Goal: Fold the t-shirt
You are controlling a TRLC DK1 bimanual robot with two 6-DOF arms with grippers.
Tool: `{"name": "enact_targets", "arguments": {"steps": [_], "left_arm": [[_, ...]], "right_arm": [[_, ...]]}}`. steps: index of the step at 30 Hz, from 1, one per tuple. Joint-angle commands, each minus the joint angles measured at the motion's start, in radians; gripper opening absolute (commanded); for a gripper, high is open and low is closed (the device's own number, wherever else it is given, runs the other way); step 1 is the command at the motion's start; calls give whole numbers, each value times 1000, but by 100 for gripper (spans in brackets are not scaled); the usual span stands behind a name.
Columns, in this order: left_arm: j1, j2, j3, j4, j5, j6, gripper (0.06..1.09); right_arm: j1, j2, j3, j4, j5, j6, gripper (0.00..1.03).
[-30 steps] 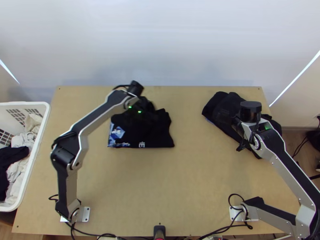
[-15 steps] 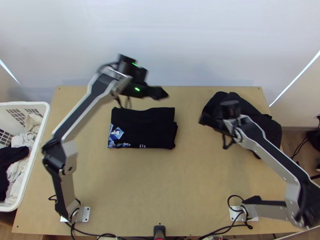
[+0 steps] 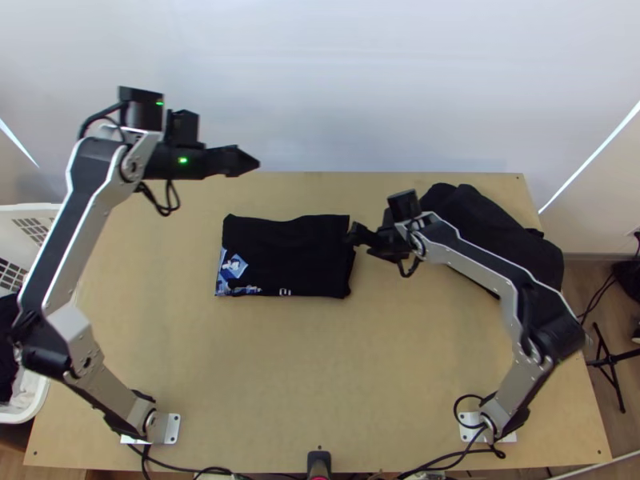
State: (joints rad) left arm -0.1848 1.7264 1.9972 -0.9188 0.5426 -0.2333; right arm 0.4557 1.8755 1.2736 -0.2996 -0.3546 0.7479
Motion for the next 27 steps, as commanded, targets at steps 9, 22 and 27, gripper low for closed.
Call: {"name": "enact_targets", "arguments": {"steps": [9,22,27], "left_arm": [[68,-71,-67,1,0,-1,105],[94,-116,-107,3,-1,2,105],[130,-120,-110,1,-1,11,105]], "right_arm": [[40,-19,50,-15,-64,-2,99],[70,40,33,4,-63,-7,99],[70,77,49,5,-63,-24,99]]}}
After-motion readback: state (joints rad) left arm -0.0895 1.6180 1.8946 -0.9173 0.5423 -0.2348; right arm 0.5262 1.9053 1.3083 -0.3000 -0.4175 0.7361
